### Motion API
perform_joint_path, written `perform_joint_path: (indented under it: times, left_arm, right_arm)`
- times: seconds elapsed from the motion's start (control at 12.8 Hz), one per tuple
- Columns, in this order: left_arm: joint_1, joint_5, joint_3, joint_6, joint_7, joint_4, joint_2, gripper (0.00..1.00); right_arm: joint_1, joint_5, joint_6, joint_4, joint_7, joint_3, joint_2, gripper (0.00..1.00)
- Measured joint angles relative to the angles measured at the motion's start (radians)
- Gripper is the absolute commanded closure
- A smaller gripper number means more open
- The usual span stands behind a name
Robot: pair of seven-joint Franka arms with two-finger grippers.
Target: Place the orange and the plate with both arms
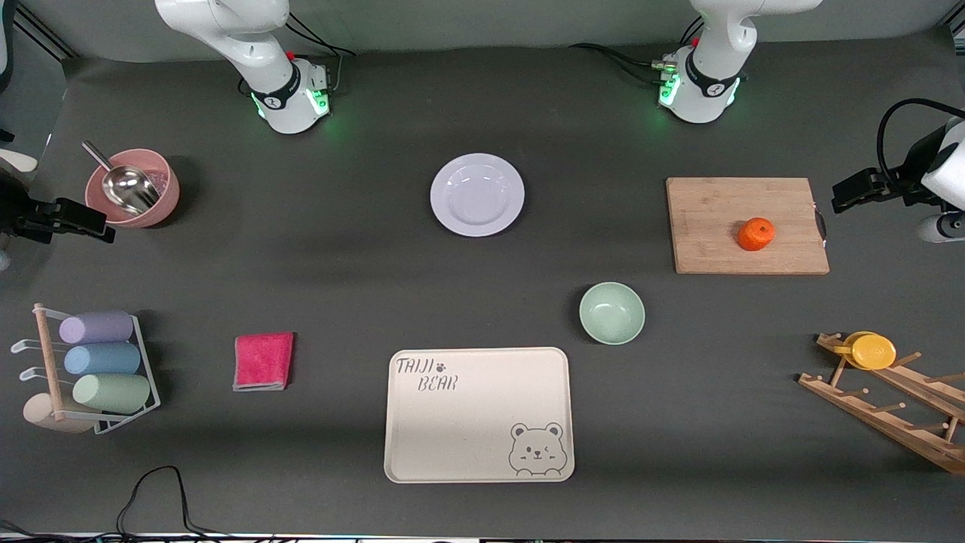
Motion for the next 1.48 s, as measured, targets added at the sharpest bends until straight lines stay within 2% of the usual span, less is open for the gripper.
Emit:
perform_joint_path:
  times: [1.01,1.25,1.48]
  left_arm:
    - [-0.008,-0.001,0.002,-0.016,0.008,0.013,0.005,0.00]
    - [-0.009,-0.001,0.004,-0.035,0.008,0.014,0.006,0.00]
    - [-0.010,-0.001,0.005,-0.074,0.008,0.008,0.005,0.00]
  right_arm:
    - [0.008,0.000,-0.007,-0.006,0.000,0.002,-0.011,0.00]
    - [0.017,0.000,-0.007,-0.071,0.000,0.003,-0.076,0.00]
    - [0.031,0.001,-0.002,-0.180,0.015,0.006,-0.187,0.00]
